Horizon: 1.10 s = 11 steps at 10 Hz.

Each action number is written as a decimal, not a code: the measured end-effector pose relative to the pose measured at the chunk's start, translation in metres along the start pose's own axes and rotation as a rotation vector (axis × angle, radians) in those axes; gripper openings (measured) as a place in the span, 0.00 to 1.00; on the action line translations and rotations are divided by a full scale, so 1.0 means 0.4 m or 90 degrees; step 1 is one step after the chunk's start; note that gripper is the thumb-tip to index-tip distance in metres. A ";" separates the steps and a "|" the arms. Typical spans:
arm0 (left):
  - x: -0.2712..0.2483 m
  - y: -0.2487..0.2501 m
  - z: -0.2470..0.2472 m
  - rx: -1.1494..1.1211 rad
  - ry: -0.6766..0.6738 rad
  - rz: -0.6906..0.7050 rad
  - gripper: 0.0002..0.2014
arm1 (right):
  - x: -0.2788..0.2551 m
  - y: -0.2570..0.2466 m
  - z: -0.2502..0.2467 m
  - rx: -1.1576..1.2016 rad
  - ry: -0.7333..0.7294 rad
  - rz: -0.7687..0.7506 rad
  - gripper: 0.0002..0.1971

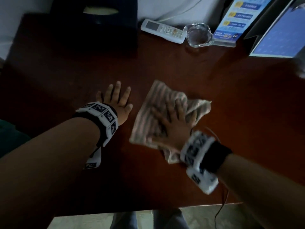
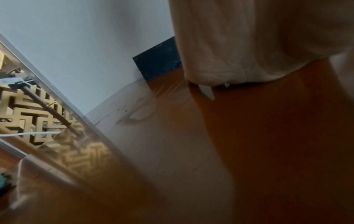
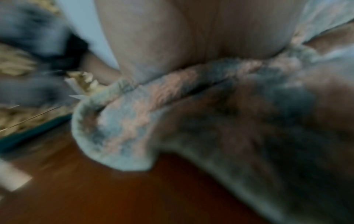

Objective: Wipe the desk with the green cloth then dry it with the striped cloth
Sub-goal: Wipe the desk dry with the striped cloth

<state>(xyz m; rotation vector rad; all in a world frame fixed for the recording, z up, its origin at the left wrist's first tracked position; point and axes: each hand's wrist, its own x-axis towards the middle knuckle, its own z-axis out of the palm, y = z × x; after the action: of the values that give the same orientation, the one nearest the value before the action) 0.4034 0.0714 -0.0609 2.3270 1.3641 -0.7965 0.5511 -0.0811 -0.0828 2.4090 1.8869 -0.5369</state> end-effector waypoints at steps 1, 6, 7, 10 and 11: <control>-0.001 0.000 0.006 -0.002 0.021 -0.007 0.28 | -0.160 0.015 0.058 -0.018 -0.049 -0.091 0.46; -0.002 -0.007 0.019 -0.014 0.065 0.029 0.30 | 0.329 0.368 -0.091 -0.022 -0.026 0.095 0.54; -0.004 -0.002 0.018 -0.007 0.049 0.018 0.30 | 0.366 0.425 -0.136 -0.027 -0.017 0.144 0.52; 0.000 -0.003 0.018 0.002 0.083 0.030 0.29 | 0.220 0.420 -0.102 0.045 -0.006 0.179 0.54; 0.006 -0.007 0.027 0.022 0.097 0.029 0.29 | 0.096 0.374 -0.073 0.085 -0.013 0.198 0.50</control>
<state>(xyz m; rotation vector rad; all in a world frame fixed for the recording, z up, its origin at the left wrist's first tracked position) 0.3987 0.0689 -0.0709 2.4808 1.3629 -0.6465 0.7080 -0.0774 -0.0941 2.6962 1.4691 -0.6784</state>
